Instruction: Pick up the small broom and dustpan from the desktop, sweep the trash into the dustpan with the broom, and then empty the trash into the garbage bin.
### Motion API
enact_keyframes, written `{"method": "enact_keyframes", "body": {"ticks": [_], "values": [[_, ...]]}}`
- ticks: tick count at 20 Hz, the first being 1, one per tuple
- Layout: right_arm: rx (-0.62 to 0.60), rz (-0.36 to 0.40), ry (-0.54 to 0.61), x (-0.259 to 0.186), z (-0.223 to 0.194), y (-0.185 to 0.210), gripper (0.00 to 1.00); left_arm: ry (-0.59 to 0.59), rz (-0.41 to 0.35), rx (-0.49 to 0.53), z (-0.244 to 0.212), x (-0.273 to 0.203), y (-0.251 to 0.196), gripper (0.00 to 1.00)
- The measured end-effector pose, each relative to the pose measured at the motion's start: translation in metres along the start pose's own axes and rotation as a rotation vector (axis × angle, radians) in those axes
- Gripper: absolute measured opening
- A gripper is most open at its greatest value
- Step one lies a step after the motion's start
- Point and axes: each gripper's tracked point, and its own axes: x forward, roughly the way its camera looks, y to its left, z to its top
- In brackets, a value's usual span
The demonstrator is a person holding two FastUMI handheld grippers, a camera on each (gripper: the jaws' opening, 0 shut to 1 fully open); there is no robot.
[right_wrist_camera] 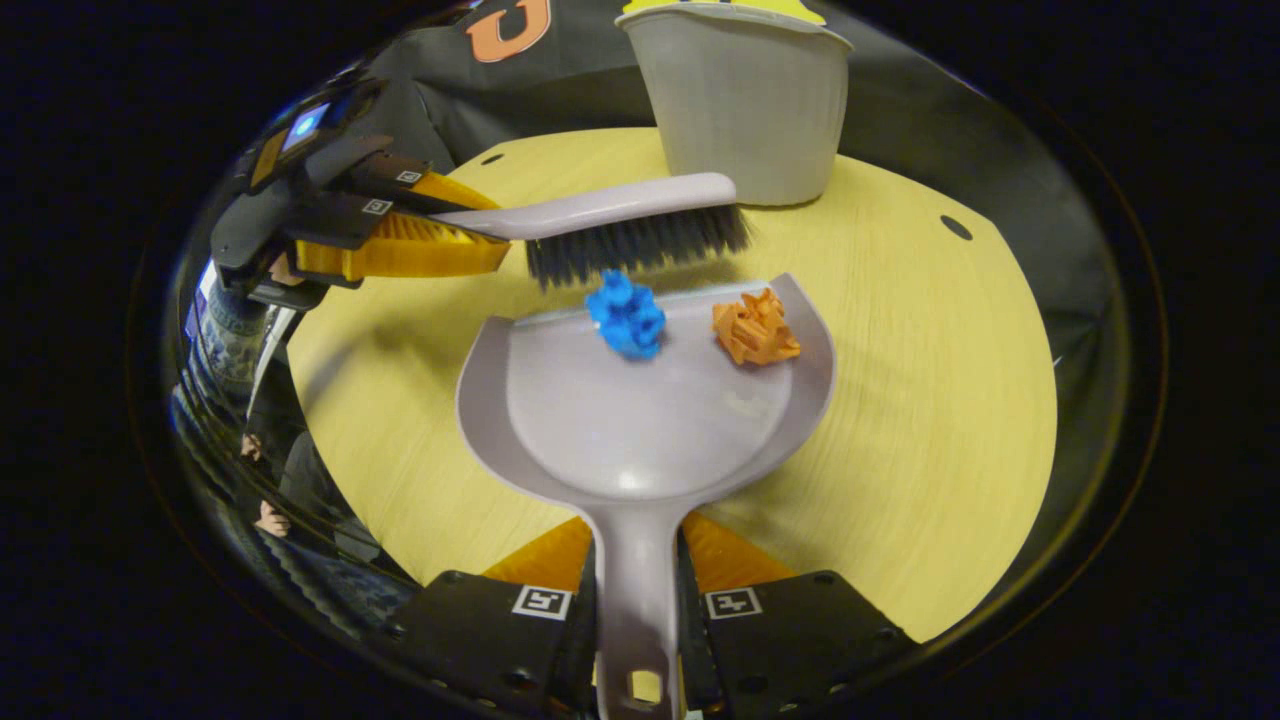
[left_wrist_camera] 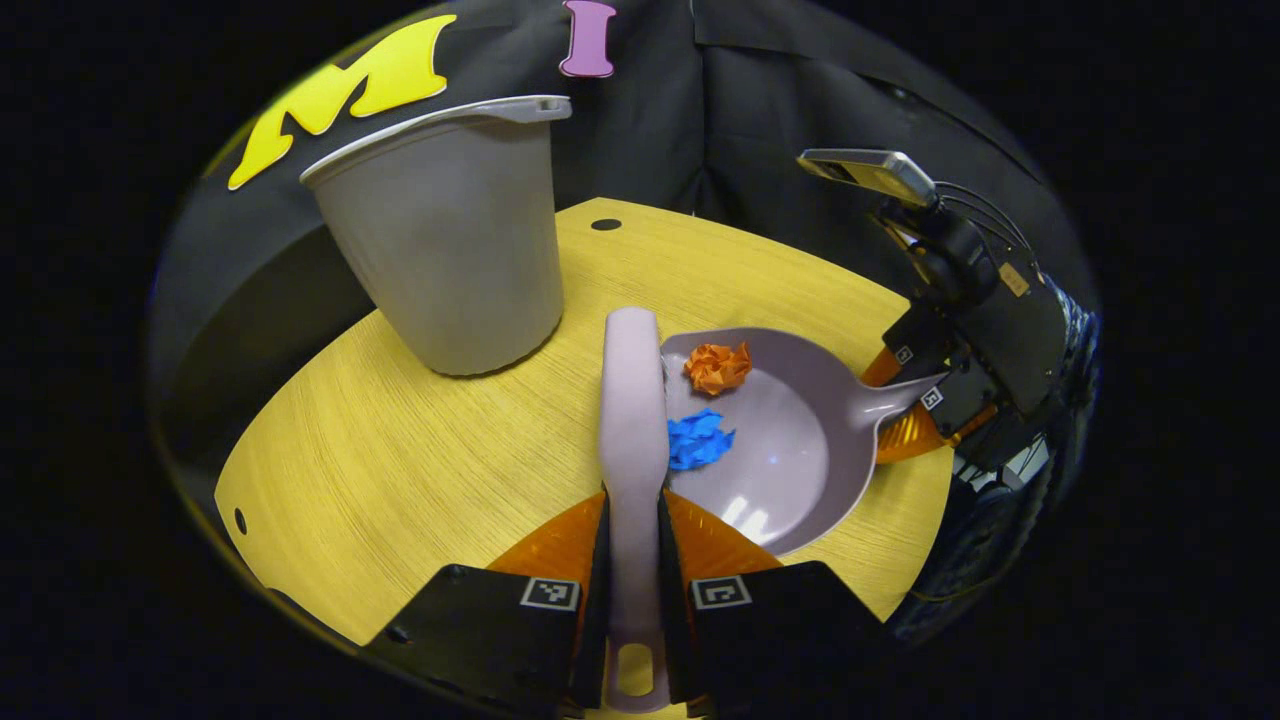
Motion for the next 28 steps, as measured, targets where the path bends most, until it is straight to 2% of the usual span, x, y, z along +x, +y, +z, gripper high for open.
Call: {"method": "enact_keyframes", "body": {"ticks": [1, 4, 7, 10, 11, 12, 13, 14, 15, 19, 22, 24, 28], "values": [[0.006, 0.001, -0.007, 0.001, 0.000, 0.000, 0.34, -0.007, 0.007, 0.017, 0.001, -0.006, -0.004, 0.27], [0.016, 0.003, -0.033, 0.001, -0.001, 0.001, 0.34, -0.070, 0.113, 0.002, 0.012, -0.032, 0.010, 0.27], [0.041, 0.022, -0.054, 0.001, -0.001, 0.002, 0.34, -0.092, 0.214, -0.105, -0.003, -0.062, 0.036, 0.27], [0.045, 0.007, -0.082, 0.001, 0.000, 0.000, 0.34, -0.073, 0.337, -0.208, -0.035, -0.089, 0.060, 0.27], [0.056, 0.002, -0.091, 0.001, 0.000, 0.000, 0.34, -0.064, 0.356, -0.260, -0.048, -0.095, 0.062, 0.30], [0.066, -0.002, -0.101, 0.002, 0.000, 0.000, 0.36, -0.059, 0.366, -0.313, -0.060, -0.099, 0.063, 0.26], [0.074, -0.010, -0.112, 0.000, 0.003, -0.001, 0.31, -0.052, 0.379, -0.362, -0.071, -0.103, 0.064, 0.27], [0.082, -0.020, -0.125, 0.000, 0.004, -0.001, 0.36, -0.049, 0.398, -0.410, -0.083, -0.107, 0.065, 0.30], [0.091, -0.030, -0.138, -0.001, 0.005, -0.002, 0.34, -0.043, 0.420, -0.451, -0.094, -0.111, 0.066, 0.27], [0.122, -0.069, -0.176, -0.004, 0.012, -0.005, 0.34, -0.052, 0.468, -0.571, -0.117, -0.125, 0.067, 0.27], [0.139, -0.086, -0.195, -0.015, 0.024, -0.005, 0.34, -0.063, 0.510, -0.576, -0.139, -0.141, 0.062, 0.27], [0.145, -0.113, -0.216, -0.032, 0.034, -0.010, 0.34, -0.079, 0.496, -0.600, -0.136, -0.142, 0.053, 0.27], [0.155, -0.166, -0.283, -0.069, 0.088, -0.030, 0.34, -0.099, 0.490, -0.641, -0.138, -0.144, 0.054, 0.27]]}}
